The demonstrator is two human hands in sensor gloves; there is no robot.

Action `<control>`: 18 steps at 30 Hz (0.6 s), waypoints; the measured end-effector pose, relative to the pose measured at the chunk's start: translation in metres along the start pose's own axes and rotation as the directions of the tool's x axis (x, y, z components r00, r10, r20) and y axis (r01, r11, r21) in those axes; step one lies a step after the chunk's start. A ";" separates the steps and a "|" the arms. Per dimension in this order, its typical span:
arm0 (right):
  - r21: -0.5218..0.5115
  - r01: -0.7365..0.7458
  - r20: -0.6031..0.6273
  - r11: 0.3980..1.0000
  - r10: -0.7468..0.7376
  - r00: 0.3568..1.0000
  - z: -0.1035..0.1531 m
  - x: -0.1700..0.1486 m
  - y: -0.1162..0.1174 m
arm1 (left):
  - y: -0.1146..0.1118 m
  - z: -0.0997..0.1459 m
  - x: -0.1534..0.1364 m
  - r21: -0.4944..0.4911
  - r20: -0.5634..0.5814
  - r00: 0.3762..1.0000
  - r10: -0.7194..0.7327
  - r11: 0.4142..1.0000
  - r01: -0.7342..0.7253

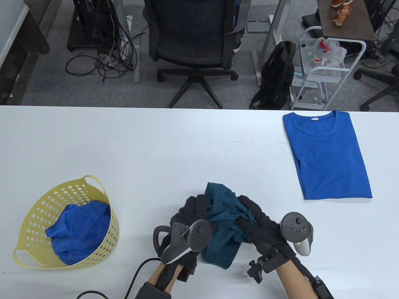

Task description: Fold and stack clothes and towels from laundry basket

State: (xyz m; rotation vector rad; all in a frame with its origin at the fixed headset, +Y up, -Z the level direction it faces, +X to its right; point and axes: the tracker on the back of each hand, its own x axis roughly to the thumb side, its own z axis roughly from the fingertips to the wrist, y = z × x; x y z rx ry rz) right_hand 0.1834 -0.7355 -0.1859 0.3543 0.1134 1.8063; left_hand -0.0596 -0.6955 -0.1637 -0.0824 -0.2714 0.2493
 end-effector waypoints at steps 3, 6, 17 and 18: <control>0.028 0.315 0.027 0.949 -0.315 0.949 0.000 -0.004 0.004 | -0.004 -0.002 0.009 -0.294 0.179 0.955 0.237 0.939 -0.178; 0.198 0.579 -0.035 0.791 -0.585 0.810 0.001 -0.002 0.019 | -0.016 -0.002 0.020 -0.309 0.238 0.883 0.406 0.893 -0.327; -0.051 -0.052 0.143 0.997 0.059 0.988 0.008 0.008 -0.014 | -0.014 -0.012 -0.044 -0.002 0.015 0.838 0.546 0.838 -0.546; -0.046 -0.113 0.140 0.993 0.118 0.983 0.008 0.008 -0.014 | -0.015 -0.013 -0.047 -0.026 0.025 0.811 0.584 0.812 -0.584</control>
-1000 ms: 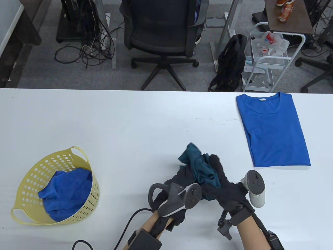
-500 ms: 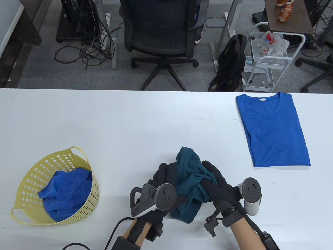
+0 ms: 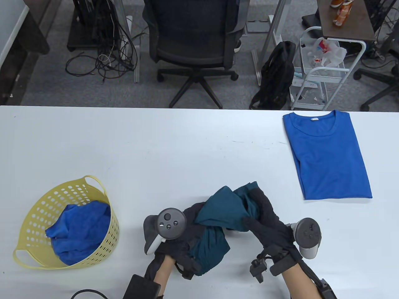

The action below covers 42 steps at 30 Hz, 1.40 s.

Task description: Fold and stack clothes and towels from laundry basket

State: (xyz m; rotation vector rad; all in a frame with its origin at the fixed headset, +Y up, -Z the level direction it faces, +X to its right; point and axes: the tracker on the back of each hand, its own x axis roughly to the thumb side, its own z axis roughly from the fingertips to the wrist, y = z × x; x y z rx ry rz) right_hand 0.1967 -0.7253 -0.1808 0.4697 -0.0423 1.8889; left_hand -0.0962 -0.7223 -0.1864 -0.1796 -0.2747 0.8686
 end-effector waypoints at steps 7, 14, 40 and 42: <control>0.398 -0.189 0.039 0.898 0.189 0.981 -0.006 -0.007 0.024 | 0.000 -0.004 0.000 -0.366 0.139 0.906 0.401 0.871 -0.329; 0.536 0.226 -0.142 0.813 -0.177 0.974 -0.009 -0.018 0.054 | -0.004 -0.007 -0.005 -0.329 0.094 0.742 0.664 0.724 -0.607; 0.178 0.599 -0.174 0.781 -0.574 0.800 -0.004 -0.016 0.007 | -0.027 0.007 0.040 -0.029 0.168 0.983 -0.080 0.996 0.086; 0.140 0.568 -0.189 0.811 -0.541 0.820 -0.005 -0.009 0.002 | -0.021 0.005 0.027 0.037 0.096 0.995 0.023 0.999 -0.026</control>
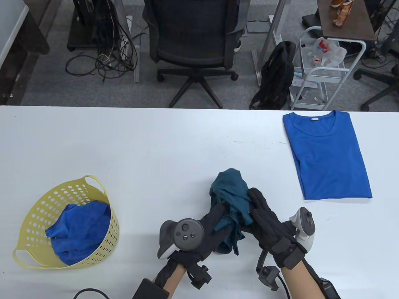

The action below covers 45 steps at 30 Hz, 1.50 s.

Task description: Fold and stack clothes and towels from laundry basket

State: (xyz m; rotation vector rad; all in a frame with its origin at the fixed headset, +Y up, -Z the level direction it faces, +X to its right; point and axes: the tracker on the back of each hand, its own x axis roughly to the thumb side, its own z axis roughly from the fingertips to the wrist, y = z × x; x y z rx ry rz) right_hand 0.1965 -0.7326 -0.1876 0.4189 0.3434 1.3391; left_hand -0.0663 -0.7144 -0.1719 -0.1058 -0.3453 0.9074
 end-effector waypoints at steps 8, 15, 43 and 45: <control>-0.125 -0.831 0.088 0.542 0.840 0.535 0.007 0.034 0.009 | 0.036 0.003 -0.027 0.069 -0.159 0.914 0.372 0.928 -0.366; 0.105 -0.933 0.286 0.345 0.888 0.360 -0.002 0.009 0.066 | 0.039 0.003 -0.030 -0.025 -0.137 0.801 0.582 0.807 -0.591; -0.189 -0.542 0.020 0.819 0.555 0.831 0.006 0.019 -0.030 | 0.078 0.009 -0.058 0.074 0.073 0.718 0.692 0.714 -0.696; -0.237 -0.465 0.030 0.853 0.484 0.874 0.009 0.021 -0.039 | 0.077 0.007 -0.058 0.068 0.018 0.790 0.613 0.788 -0.612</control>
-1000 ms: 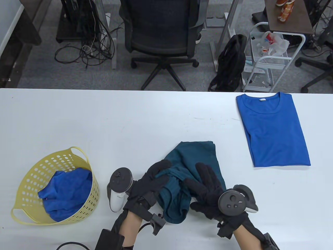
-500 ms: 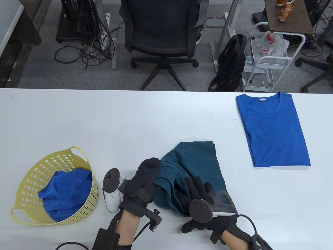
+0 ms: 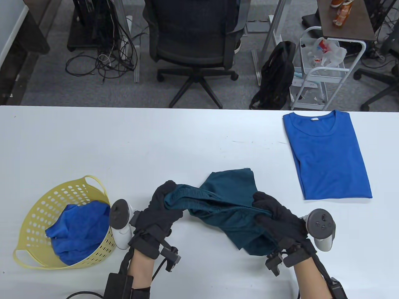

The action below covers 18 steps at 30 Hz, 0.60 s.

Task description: Fold and stack clothes and towels from laundry basket

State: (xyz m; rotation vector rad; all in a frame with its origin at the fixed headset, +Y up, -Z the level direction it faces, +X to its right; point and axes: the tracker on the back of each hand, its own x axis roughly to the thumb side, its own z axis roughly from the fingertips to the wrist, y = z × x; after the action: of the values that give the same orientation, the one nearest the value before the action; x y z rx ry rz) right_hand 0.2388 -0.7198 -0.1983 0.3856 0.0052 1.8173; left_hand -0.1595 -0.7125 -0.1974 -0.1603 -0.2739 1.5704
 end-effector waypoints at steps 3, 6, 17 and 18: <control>-0.042 0.029 -0.016 0.999 -0.029 0.999 0.002 -0.002 -0.007 | -0.004 -0.001 0.001 0.012 -0.011 0.985 -0.170 0.985 0.170; -0.061 0.019 -0.027 0.998 -0.021 0.999 0.003 -0.003 -0.011 | -0.007 -0.002 0.004 -0.004 0.008 0.950 -0.313 0.950 0.313; -0.101 -0.068 -0.038 0.993 0.064 0.997 0.006 0.008 -0.015 | -0.014 0.005 0.010 0.140 0.005 0.850 -0.526 0.842 0.521; -0.100 -0.067 -0.031 0.993 0.064 0.997 0.006 0.010 -0.016 | -0.013 0.006 0.014 0.153 0.048 0.833 -0.551 0.828 0.539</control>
State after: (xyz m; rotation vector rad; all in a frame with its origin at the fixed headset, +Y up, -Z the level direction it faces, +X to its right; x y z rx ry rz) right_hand 0.2527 -0.7067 -0.1931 0.2914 -0.0809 1.8794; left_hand -0.1488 -0.6993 -0.1873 0.0936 -0.2563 1.0165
